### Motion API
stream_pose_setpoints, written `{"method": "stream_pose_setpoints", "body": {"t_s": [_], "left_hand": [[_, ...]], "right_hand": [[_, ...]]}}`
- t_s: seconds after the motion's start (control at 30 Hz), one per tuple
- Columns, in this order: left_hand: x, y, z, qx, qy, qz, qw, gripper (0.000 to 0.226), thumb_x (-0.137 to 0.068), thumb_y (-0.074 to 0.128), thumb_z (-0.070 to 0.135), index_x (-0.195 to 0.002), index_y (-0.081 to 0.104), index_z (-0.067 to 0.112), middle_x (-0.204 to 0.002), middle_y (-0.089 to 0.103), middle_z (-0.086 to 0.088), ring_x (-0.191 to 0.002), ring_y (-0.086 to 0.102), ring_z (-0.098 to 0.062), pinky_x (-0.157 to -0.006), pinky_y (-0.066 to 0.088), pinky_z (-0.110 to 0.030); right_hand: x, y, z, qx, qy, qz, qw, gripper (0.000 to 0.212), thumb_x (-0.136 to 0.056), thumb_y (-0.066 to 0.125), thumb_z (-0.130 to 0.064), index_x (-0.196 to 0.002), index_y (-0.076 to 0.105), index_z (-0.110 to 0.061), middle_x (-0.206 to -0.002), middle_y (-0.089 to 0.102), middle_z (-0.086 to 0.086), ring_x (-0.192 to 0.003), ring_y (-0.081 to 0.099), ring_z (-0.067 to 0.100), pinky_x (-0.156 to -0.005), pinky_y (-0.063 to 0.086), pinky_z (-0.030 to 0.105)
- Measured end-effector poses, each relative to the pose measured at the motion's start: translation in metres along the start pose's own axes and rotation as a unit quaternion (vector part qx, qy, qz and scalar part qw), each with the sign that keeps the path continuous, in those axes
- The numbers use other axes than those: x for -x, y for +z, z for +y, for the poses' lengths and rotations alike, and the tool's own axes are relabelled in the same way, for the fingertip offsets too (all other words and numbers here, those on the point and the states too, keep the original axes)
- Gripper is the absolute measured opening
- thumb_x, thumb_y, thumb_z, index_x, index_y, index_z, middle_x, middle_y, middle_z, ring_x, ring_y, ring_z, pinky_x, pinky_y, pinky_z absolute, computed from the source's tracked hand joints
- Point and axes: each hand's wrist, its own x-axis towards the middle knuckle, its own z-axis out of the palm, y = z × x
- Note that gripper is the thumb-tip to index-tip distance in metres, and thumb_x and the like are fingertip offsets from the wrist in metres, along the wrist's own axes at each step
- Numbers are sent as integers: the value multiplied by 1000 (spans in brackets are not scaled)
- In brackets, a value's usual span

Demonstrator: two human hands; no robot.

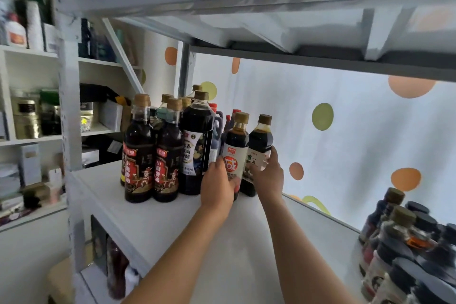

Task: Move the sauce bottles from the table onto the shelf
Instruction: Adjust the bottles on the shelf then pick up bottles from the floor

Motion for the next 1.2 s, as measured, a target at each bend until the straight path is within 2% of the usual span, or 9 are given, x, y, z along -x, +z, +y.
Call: {"method": "stream_pose_setpoints", "body": {"t_s": [0.23,0.37,0.43,0.5,0.57,0.73,0.9,1.03,1.2], "left_hand": [[-23,24,-7,-4,-5,-4,1000,73,-85,70,31,-145,33,13,-138,43,-5,-126,49,-23,-101,48,-38],[-27,30,-9,-9,4,5,1000,71,-89,66,31,-146,31,8,-140,40,-9,-127,48,-25,-101,47,-38],[-27,32,-13,-10,11,9,1000,70,-90,64,30,-147,31,6,-139,40,-9,-127,48,-25,-100,48,-38],[-27,34,-17,-11,17,12,1000,70,-90,64,29,-147,30,6,-141,39,-9,-129,46,-25,-101,47,-38],[-27,36,-19,-15,19,15,1000,71,-90,65,27,-147,30,6,-144,38,-9,-132,44,-25,-102,46,-38],[-31,35,-21,-11,10,3,1000,71,-91,64,25,-149,27,7,-152,35,-10,-136,41,-25,-107,40,-35],[-33,34,-21,-18,11,-2,1000,70,-90,65,25,-147,30,6,-149,39,-10,-131,47,-27,-103,45,-38],[-31,35,-22,-31,19,-4,999,70,-91,64,25,-148,28,4,-150,36,-12,-133,43,-28,-103,43,-36],[-30,37,-23,-41,24,-10,999,73,-93,61,27,-150,22,4,-153,29,-12,-138,37,-27,-105,39,-34]], "right_hand": [[-16,15,10,-31,-5,1,999,80,-80,73,-19,-147,33,-35,-120,65,-2,-108,62,19,-89,55,43],[-18,23,14,-53,-31,-1,998,70,-81,72,-17,-141,41,-37,-99,61,-19,-97,60,7,-81,52,31],[-20,26,18,-63,-38,-7,997,65,-81,71,-16,-132,44,-45,-91,58,-30,-90,59,-10,-79,52,29],[-23,29,20,-67,-41,-16,997,68,-79,70,-14,-130,44,-49,-87,59,-37,-87,54,-23,-77,51,27],[-25,30,22,-65,-46,-26,996,73,-75,71,-12,-132,44,-48,-86,59,-44,-88,52,-25,-75,50,23],[-27,33,23,-71,-43,-25,996,72,-76,67,-9,-134,45,-46,-94,61,-35,-87,56,-21,-77,53,29],[-25,37,29,-58,-41,-11,997,67,-79,66,-9,-134,46,-41,-84,60,-37,-77,55,-23,-71,53,26],[-18,41,30,-43,-46,9,998,49,-87,60,-15,-130,49,-35,-98,68,-16,-78,63,-5,-72,55,30],[-6,49,36,5,-62,24,998,34,-93,54,-25,-125,46,-29,-106,65,-9,-88,64,19,-71,47,32]]}}
